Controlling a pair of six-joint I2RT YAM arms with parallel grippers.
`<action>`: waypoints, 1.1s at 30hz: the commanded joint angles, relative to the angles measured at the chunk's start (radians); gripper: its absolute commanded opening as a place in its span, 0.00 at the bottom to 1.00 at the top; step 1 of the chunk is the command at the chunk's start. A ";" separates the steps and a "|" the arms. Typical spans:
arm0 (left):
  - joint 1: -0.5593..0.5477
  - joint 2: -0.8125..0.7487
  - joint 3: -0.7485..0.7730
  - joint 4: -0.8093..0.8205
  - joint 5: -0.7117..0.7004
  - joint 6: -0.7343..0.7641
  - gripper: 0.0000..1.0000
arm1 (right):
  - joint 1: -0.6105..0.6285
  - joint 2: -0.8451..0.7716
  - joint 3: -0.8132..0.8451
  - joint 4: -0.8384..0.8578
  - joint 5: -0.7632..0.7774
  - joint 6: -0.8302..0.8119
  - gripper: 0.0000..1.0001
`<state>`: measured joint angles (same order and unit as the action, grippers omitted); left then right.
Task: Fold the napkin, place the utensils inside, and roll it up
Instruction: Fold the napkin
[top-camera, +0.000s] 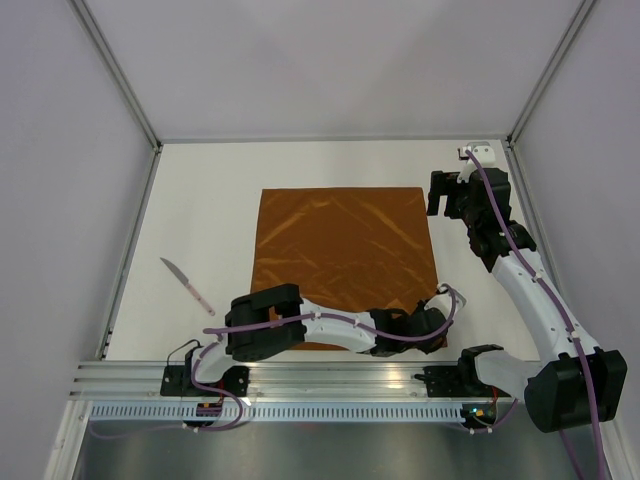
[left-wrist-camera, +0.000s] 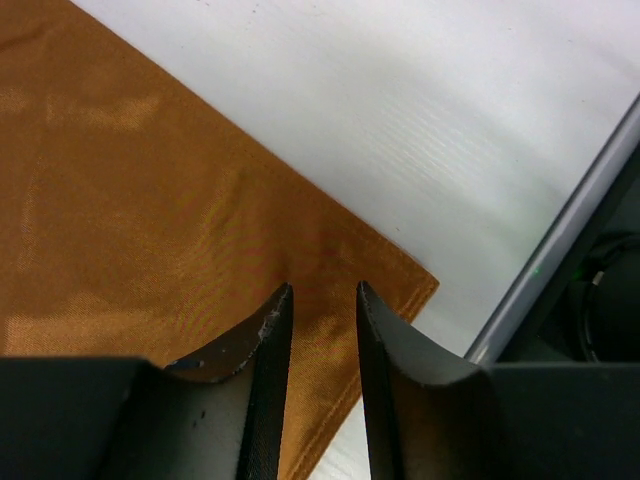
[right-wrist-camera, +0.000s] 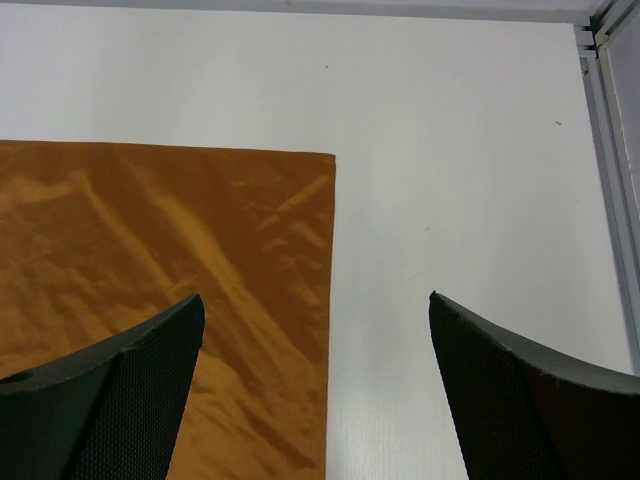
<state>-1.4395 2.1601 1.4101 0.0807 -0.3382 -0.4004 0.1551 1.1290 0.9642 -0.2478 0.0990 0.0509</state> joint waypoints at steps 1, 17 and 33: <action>-0.019 -0.074 -0.023 0.088 0.040 0.055 0.37 | 0.004 -0.003 0.033 0.002 0.031 -0.010 0.98; -0.053 0.038 0.046 0.120 0.077 0.113 0.41 | 0.003 -0.003 0.034 0.004 0.038 -0.011 0.98; -0.053 0.090 0.059 0.110 0.010 0.110 0.30 | 0.004 0.005 0.034 0.002 0.030 -0.013 0.98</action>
<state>-1.4918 2.2177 1.4361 0.1822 -0.3000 -0.3153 0.1551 1.1290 0.9642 -0.2478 0.1108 0.0475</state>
